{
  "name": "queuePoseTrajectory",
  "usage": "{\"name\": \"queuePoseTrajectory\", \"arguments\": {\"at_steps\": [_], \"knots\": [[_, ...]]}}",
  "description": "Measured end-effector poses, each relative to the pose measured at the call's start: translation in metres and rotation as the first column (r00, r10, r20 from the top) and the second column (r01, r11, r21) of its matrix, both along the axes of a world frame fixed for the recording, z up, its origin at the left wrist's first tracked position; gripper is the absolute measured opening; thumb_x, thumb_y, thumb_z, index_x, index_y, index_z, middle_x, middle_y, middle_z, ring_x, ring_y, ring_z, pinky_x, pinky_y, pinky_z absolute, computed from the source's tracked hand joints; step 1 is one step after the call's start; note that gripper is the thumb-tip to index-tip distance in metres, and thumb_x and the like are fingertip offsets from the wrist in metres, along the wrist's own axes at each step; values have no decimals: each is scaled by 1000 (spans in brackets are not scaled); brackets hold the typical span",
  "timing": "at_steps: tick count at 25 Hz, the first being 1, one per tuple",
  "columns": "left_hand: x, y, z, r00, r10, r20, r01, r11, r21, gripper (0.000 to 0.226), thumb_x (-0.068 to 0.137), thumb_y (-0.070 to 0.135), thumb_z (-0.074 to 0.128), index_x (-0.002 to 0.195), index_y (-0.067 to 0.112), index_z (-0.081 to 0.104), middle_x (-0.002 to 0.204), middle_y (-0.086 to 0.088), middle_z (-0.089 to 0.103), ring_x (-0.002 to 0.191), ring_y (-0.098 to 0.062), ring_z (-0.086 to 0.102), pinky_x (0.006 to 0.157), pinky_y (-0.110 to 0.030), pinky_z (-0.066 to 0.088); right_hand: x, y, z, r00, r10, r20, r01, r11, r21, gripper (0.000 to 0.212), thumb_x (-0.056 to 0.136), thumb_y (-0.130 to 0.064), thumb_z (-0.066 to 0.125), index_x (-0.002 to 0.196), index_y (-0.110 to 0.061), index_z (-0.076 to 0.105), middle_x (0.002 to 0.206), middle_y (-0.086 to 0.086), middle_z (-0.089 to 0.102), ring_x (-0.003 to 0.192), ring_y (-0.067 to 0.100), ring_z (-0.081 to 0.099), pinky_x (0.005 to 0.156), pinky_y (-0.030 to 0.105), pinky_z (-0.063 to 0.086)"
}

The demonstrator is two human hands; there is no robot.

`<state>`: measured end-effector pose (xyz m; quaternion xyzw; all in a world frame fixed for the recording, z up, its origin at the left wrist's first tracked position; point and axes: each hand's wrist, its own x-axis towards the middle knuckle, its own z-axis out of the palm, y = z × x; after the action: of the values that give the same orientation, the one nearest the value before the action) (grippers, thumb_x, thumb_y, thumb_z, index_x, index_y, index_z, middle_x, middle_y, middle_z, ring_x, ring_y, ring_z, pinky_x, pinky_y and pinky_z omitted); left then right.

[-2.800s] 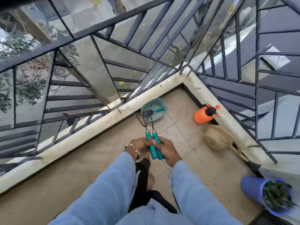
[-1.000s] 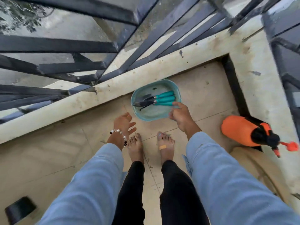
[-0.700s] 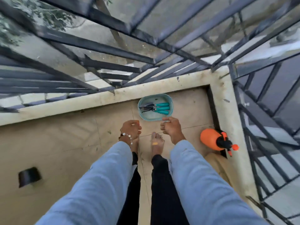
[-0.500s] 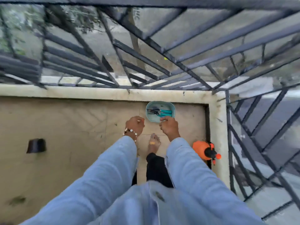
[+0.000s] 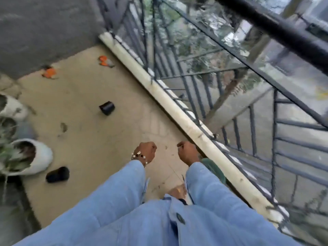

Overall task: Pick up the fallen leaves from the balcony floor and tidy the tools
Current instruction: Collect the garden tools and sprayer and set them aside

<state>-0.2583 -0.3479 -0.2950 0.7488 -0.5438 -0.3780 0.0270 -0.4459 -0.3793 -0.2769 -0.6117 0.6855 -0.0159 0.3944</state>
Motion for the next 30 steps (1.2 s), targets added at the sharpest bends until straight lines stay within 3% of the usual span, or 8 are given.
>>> {"name": "queuePoseTrajectory", "arguments": {"at_steps": [2, 6, 10, 13, 16, 22, 27, 30], "knots": [[57, 25, 4, 992, 125, 17, -124, 992, -20, 25, 91, 21, 51, 107, 22, 70, 112, -12, 69, 103, -34, 64, 90, -37, 51, 62, -3, 6, 989, 144, -9, -145, 989, -43, 28, 92, -10, 48, 113, -10, 66, 114, 13, 66, 112, 31, 57, 88, 28, 42], [163, 86, 12, 946, 316, 72, -317, 948, 4, 25, 92, 22, 50, 109, 24, 68, 116, -11, 67, 103, -33, 64, 89, -37, 52, 177, 13, 4, 957, 286, 40, -281, 955, -90, 25, 90, -8, 51, 110, -6, 67, 111, 14, 68, 109, 32, 59, 89, 30, 42], [258, 134, 15, 827, 553, 102, -551, 833, -49, 26, 93, 20, 50, 112, 20, 67, 118, -12, 65, 103, -33, 63, 89, -37, 52, 284, 32, 5, 866, 496, 70, -486, 865, -125, 26, 90, -6, 51, 110, -4, 68, 112, 15, 68, 106, 32, 60, 89, 30, 44], [306, 144, 13, 762, 642, 80, -637, 766, -85, 26, 93, 16, 49, 111, 16, 68, 114, -14, 67, 100, -33, 64, 88, -40, 53, 349, 35, 4, 781, 622, 58, -611, 780, -140, 26, 91, -8, 52, 111, -4, 67, 113, 15, 68, 106, 31, 61, 89, 29, 44], [357, 130, 15, 735, 673, 89, -665, 740, -99, 27, 94, 16, 49, 114, 17, 67, 116, -11, 67, 104, -32, 63, 88, -41, 52, 410, 18, -3, 728, 683, 55, -671, 727, -144, 26, 90, -8, 53, 111, -4, 67, 116, 14, 67, 107, 30, 61, 89, 27, 43], [492, 65, 6, 703, 695, 147, -689, 718, -99, 27, 95, 18, 50, 115, 18, 67, 119, -10, 66, 108, -32, 61, 90, -41, 52, 552, -62, -21, 709, 703, 56, -695, 710, -117, 25, 91, -10, 53, 112, -4, 67, 116, 14, 67, 111, 32, 59, 89, 27, 42], [610, -17, 25, 647, 755, 107, -734, 655, -183, 24, 93, 16, 49, 105, 17, 70, 108, -13, 69, 100, -34, 63, 84, -42, 54, 696, -156, 6, 665, 743, 77, -726, 668, -163, 25, 91, -9, 53, 111, -2, 67, 117, 15, 67, 112, 33, 59, 92, 28, 42], [668, -61, 23, 653, 750, 103, -739, 661, -126, 25, 94, 18, 49, 109, 20, 69, 113, -11, 68, 102, -34, 63, 87, -41, 53, 763, -195, 13, 674, 733, 95, -709, 678, -196, 24, 88, -6, 54, 106, -2, 70, 115, 17, 68, 110, 34, 60, 92, 30, 43]]}}
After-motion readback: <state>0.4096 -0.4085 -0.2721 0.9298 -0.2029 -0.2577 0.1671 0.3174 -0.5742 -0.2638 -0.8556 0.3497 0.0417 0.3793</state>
